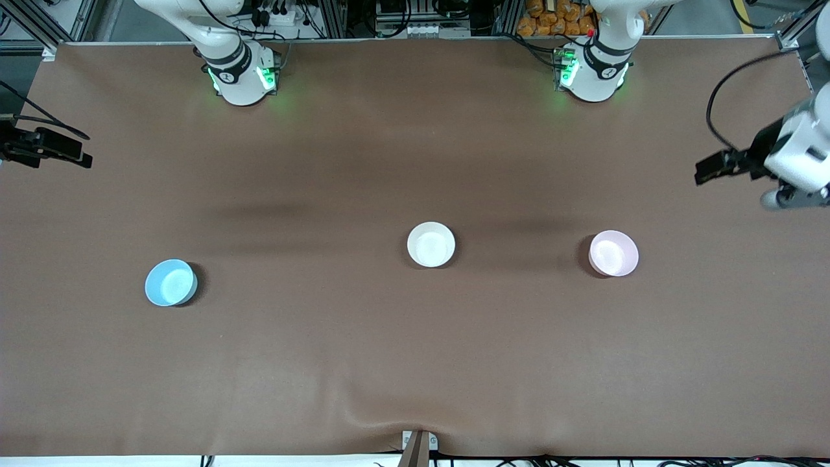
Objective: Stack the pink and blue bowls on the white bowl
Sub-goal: 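Reach the left gripper to the pink bowl and grasp its rim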
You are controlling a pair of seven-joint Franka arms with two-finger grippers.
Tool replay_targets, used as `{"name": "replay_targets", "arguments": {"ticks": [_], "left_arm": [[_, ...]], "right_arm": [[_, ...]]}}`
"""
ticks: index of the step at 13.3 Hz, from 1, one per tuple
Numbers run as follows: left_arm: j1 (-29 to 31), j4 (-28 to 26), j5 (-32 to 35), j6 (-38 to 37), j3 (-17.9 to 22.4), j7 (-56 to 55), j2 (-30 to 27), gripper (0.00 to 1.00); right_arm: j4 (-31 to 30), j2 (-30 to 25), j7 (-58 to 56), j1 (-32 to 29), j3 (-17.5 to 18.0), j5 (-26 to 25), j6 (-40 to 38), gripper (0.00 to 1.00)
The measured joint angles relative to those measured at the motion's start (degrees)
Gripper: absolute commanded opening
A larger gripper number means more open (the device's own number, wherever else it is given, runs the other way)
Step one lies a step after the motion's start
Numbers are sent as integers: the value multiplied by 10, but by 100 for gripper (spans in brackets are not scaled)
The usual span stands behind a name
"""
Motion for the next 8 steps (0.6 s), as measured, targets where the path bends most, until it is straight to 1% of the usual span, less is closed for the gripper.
{"name": "replay_targets", "arguments": {"ticks": [3, 5, 8], "left_arm": [[13, -89, -6, 141, 0, 32, 17, 100], [22, -148, -24, 228, 0, 61, 33, 100], [48, -194, -60, 323, 1, 126, 84, 100]], "right_arm": [[0, 0, 0, 0, 0, 0, 0, 100], [0, 0, 0, 0, 0, 0, 0, 100], [0, 0, 0, 0, 0, 0, 0, 100]]}}
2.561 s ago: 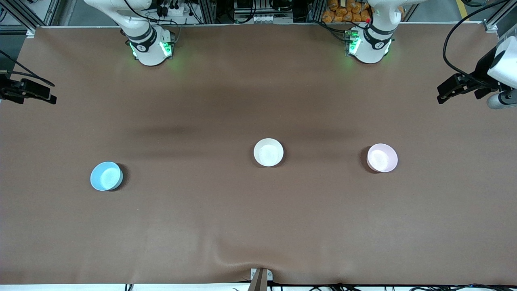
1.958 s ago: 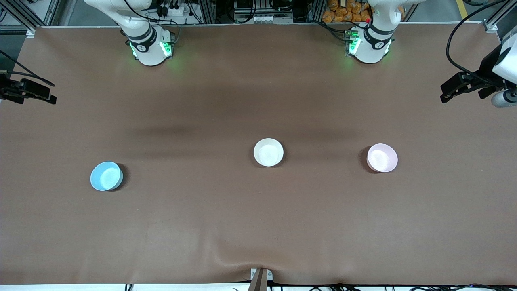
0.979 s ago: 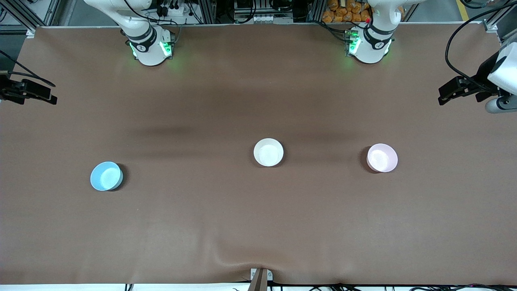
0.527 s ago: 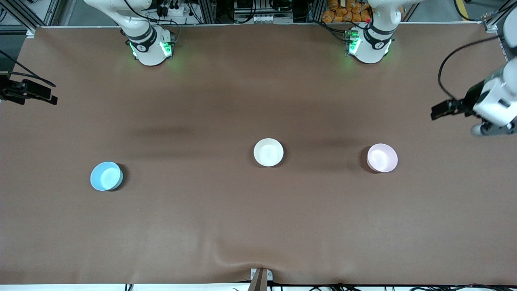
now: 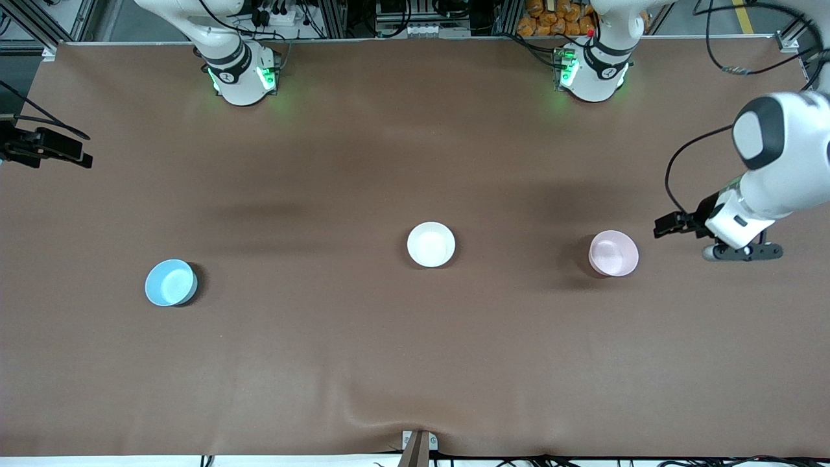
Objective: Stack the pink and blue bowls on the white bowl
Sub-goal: 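Reach the left gripper to the pink bowl and grasp its rim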
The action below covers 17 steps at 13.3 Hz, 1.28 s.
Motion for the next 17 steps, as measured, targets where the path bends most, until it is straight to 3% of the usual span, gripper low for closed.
{"name": "replay_targets", "arguments": {"ticks": [4, 10, 13, 15, 17], "left_arm": [[19, -41, -11, 113, -1, 51, 59, 99], [17, -53, -11, 176, -9, 65, 123, 51], [16, -52, -11, 181, -10, 65, 138, 15], [16, -52, -11, 181, -13, 65, 141, 3], [15, -52, -11, 182, -19, 65, 141, 0]], "right_arm": [[0, 0, 0, 0, 0, 0, 0, 100], [0, 0, 0, 0, 0, 0, 0, 100], [0, 1, 0, 0, 0, 0, 0, 100], [0, 1, 0, 0, 0, 0, 0, 100], [0, 1, 0, 0, 0, 0, 0, 100]]}}
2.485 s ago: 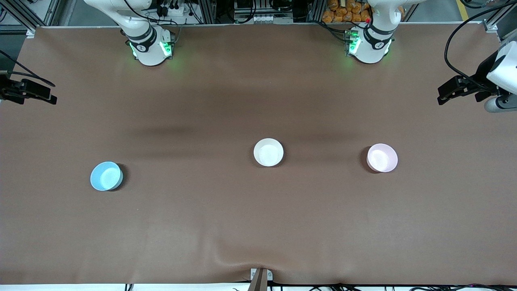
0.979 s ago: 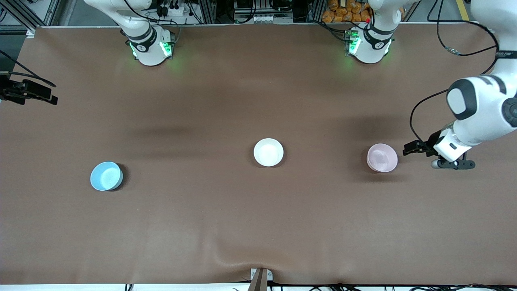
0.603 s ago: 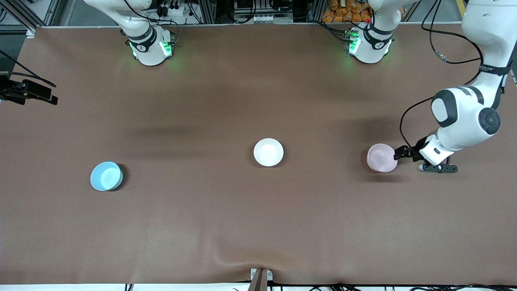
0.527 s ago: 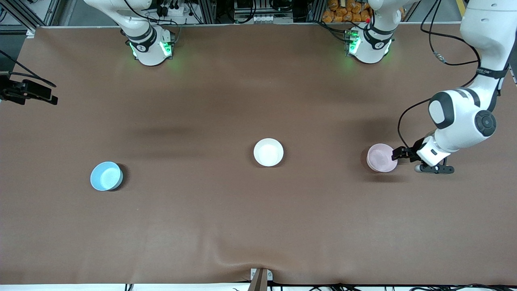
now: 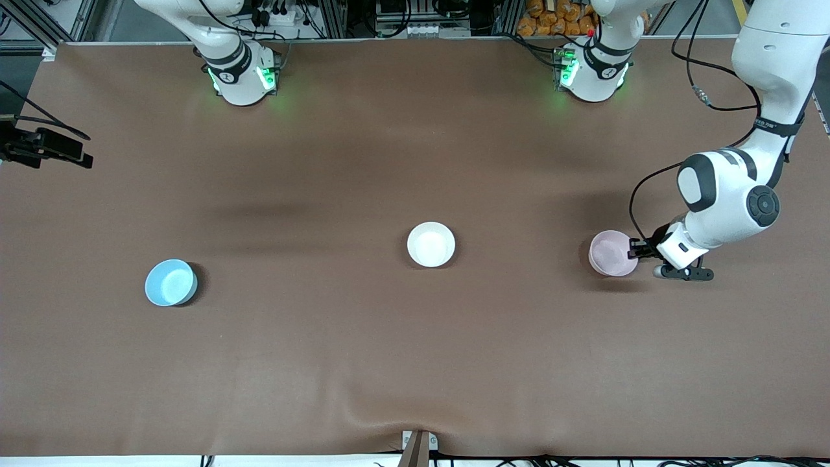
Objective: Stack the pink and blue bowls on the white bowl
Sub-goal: 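Reach the left gripper to the pink bowl and grasp its rim, then carry the pink bowl with the left gripper onto the white bowl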
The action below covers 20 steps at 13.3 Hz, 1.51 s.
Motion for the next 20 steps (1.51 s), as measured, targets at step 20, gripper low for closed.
{"name": "replay_targets", "arguments": {"ticks": [20], "left_arm": [[-20, 107, -74, -186, -163, -255, -110, 0]], "right_arm": [[-32, 5, 0, 0, 0, 0, 20, 100]]}}
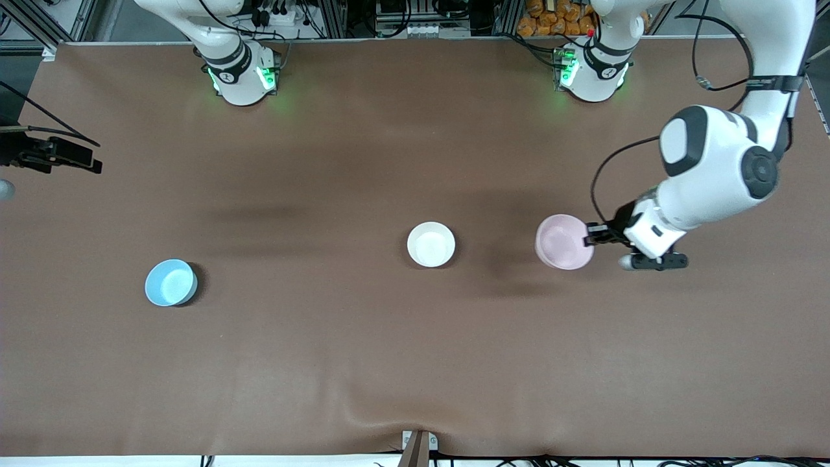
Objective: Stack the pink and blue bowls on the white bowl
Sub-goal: 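Carry the pink bowl with the left gripper onto the white bowl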
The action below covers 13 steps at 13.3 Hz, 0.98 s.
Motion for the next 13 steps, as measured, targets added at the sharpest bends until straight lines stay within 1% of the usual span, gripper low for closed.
{"name": "replay_targets", "arguments": {"ticks": [2, 4, 7, 9, 10, 13], "left_arm": [[-39, 17, 0, 2, -3, -62, 10, 0], [-81, 25, 0, 27, -4, -112, 29, 0], [-142, 26, 0, 84, -3, -161, 77, 0], [-178, 37, 7, 106, -1, -194, 113, 0], [-194, 48, 27, 111, 3, -221, 130, 0], [-236, 73, 114, 112, 12, -311, 166, 0]], "right_arm": [[-12, 1, 0, 0, 0, 0, 11, 100], [-28, 2, 0, 0, 0, 0, 25, 100], [-60, 3, 0, 0, 0, 0, 52, 100], [-77, 4, 0, 0, -1, 0, 71, 100], [-89, 5, 0, 0, -1, 0, 85, 100], [-119, 8, 0, 0, -1, 0, 118, 100]]}}
